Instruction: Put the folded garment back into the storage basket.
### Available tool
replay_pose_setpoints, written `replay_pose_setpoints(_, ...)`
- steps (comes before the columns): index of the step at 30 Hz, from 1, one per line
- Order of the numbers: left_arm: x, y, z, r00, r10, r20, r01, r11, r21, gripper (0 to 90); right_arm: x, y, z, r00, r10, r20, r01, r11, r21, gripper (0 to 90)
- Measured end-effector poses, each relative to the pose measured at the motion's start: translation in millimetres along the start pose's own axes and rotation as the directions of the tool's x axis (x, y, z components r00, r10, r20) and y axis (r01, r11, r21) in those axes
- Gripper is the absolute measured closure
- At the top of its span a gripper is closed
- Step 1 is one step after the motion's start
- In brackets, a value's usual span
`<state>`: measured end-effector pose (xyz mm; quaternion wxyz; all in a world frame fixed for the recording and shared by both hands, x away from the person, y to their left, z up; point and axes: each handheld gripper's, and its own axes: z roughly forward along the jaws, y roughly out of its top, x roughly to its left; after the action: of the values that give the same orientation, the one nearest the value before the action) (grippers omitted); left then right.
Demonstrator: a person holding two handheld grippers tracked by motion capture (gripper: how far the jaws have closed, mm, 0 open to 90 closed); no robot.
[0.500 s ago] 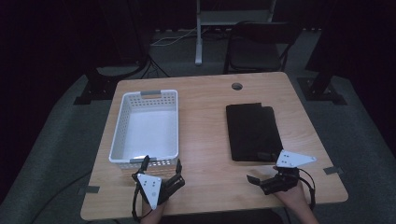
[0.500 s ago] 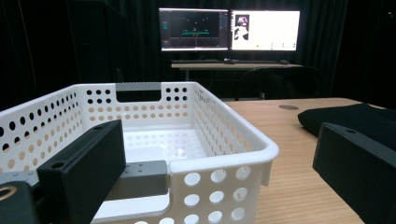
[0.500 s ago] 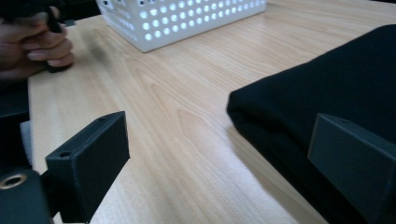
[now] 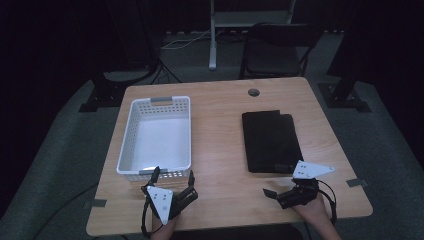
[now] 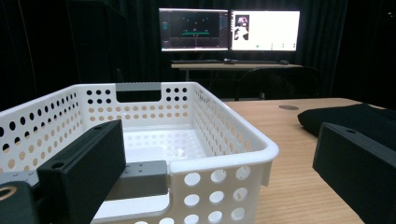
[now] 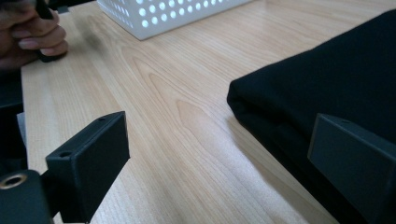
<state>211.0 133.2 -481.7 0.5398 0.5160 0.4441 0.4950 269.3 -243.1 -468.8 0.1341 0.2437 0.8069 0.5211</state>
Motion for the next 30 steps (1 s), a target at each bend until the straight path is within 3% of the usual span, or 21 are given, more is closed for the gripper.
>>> replay_pose_setpoints(7, 0.2, 0.0, 0.0, 1.0, 0.0, 0.005, 0.0, 1.0, 0.0, 3.7, 0.0, 0.6, 1.2, 1.0, 0.002, 0.004, -0.002, 1.0, 0.011, 5.2)
replay_pose_setpoints(18, 0.7, 0.1, -0.8, 1.0, -0.002, 0.009, 0.002, 1.0, 0.0, 3.7, 8.3, 2.1, 4.3, 0.9989, -0.042, 0.022, 0.04, 0.998, 0.052, 5.2)
replay_pose_setpoints(24, 1.0, 0.1, -1.2, 0.9998, -0.003, 0.017, 0.003, 1.0, -0.004, 3.7, 1.8, 3.4, 2.9, 0.9999, 0.012, -0.008, -0.012, 0.999, 0.043, 5.2)
replay_pose_setpoints(30, 1.0, 0.1, -1.0, 0.9998, -0.003, 0.018, 0.003, 1.0, -0.003, 3.7, 3.9, 5.7, 2.1, 0.9999, 0.009, -0.011, -0.009, 0.999, 0.031, 5.2)
